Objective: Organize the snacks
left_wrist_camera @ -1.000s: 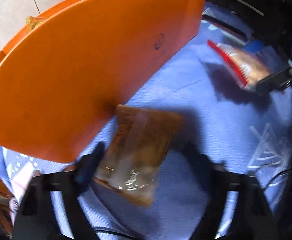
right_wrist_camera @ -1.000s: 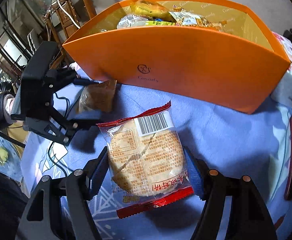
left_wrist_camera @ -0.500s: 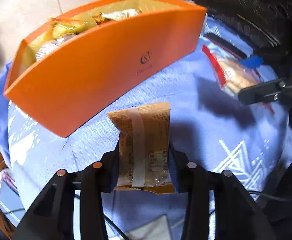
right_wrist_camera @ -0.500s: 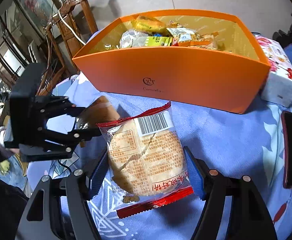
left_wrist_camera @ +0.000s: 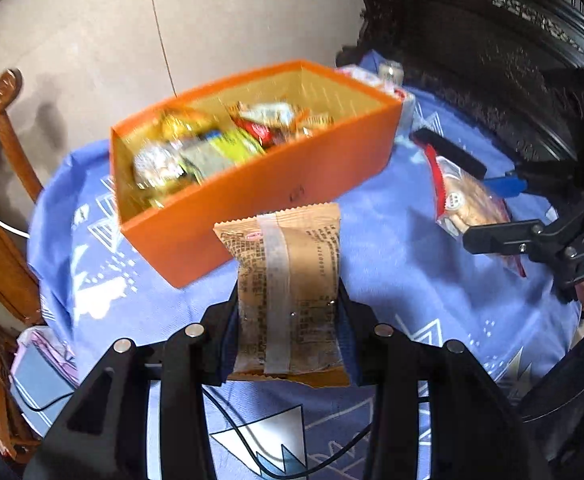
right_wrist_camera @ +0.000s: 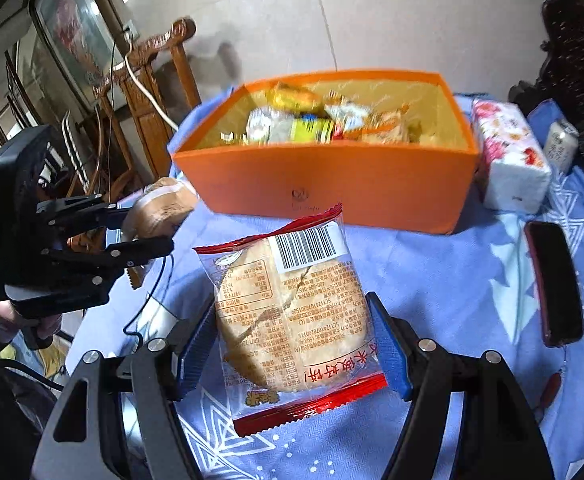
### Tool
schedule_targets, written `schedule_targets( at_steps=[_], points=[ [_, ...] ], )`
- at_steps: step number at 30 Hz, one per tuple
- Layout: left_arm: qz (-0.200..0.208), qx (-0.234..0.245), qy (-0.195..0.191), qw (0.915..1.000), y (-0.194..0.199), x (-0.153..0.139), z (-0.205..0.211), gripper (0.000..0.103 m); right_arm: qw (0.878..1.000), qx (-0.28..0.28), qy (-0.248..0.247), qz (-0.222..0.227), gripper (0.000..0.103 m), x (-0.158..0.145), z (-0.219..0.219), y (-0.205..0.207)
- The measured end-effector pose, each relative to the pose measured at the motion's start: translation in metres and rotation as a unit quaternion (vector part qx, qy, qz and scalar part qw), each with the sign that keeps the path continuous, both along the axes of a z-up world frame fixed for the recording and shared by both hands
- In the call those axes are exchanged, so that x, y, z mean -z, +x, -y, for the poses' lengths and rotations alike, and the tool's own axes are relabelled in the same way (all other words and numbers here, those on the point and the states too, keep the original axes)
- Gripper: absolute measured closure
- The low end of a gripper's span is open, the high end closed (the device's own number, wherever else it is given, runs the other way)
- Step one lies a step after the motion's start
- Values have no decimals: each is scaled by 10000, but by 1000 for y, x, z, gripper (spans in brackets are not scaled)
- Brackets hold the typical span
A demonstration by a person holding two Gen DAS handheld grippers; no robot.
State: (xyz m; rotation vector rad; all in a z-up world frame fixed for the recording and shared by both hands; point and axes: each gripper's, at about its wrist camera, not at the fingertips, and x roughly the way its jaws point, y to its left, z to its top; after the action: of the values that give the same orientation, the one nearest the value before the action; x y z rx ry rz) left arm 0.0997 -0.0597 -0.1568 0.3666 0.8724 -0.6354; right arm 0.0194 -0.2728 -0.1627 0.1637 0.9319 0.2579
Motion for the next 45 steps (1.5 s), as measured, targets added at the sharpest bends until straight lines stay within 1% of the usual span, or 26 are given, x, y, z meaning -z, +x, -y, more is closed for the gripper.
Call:
schedule_targets(
  at_steps=[4, 8, 11, 15, 17, 22, 23, 24, 25, 26, 27, 28, 31, 35, 38, 41, 45],
  points=[
    [167, -131, -169, 9996, 1, -27, 1, 63, 9994, 169, 57, 310, 31, -18, 7, -5],
    [309, -305, -388, 9983, 8, -54, 3, 63, 9975, 329, 75, 626, 31, -41, 14, -1],
    [418, -557, -676, 9953, 23, -80, 7, 63, 9949, 466, 149, 877, 31, -61, 20, 11],
    [513, -983, -1049, 9883, 58, -109, 13, 63, 9896, 636, 109, 1283, 31, -89, 27, 39],
    [599, -1147, -1043, 9861, 77, -118, 21, 63, 9871, 699, 16, 1442, 31, -101, 28, 57],
    [660, -1423, -864, 9838, 120, -124, 38, 62, 9839, 812, -182, 1579, 31, -117, 28, 107],
    [659, -1489, -821, 9832, 127, -125, 40, 61, 9834, 843, -234, 1588, 31, -119, 27, 113],
    [676, -1614, -770, 9816, 137, -125, 41, 56, 9829, 883, -305, 1585, 30, -120, 26, 121],
    [737, -1767, -713, 9789, 143, -125, 42, 37, 9823, 940, -375, 1578, 24, -120, 25, 128],
    [832, -1973, -612, 9749, 148, -126, 41, 23, 9825, 986, -452, 1515, 17, -120, 25, 138],
    [903, -2122, -529, 9716, 150, -126, 40, 5, 9829, 1052, -560, 1406, 3, -118, 25, 147],
    [942, -2225, -466, 9692, 152, -127, 39, 4, 9820, 1144, -686, 1337, 3, -117, 24, 152],
    [791, -2229, -362, 9709, 159, -124, 39, 4, 9840, 1258, -906, 873, 3, -106, 22, 164],
    [725, -2281, -252, 9706, 158, -117, 38, 4, 9863, 1375, -754, 507, 3, -93, 24, 166],
    [608, -2315, -234, 9706, 157, -112, 35, 4, 9846, 1488, -776, 491, 3, -92, 25, 162],
    [587, -2334, -231, 9703, 151, -110, 34, 4, 9826, 1555, -886, 498, 3, -93, 21, 157],
    [561, -2369, -207, 9697, 143, -110, 33, 4, 9827, 1564, -852, 508, 3, -95, 18, 149]
  ],
)
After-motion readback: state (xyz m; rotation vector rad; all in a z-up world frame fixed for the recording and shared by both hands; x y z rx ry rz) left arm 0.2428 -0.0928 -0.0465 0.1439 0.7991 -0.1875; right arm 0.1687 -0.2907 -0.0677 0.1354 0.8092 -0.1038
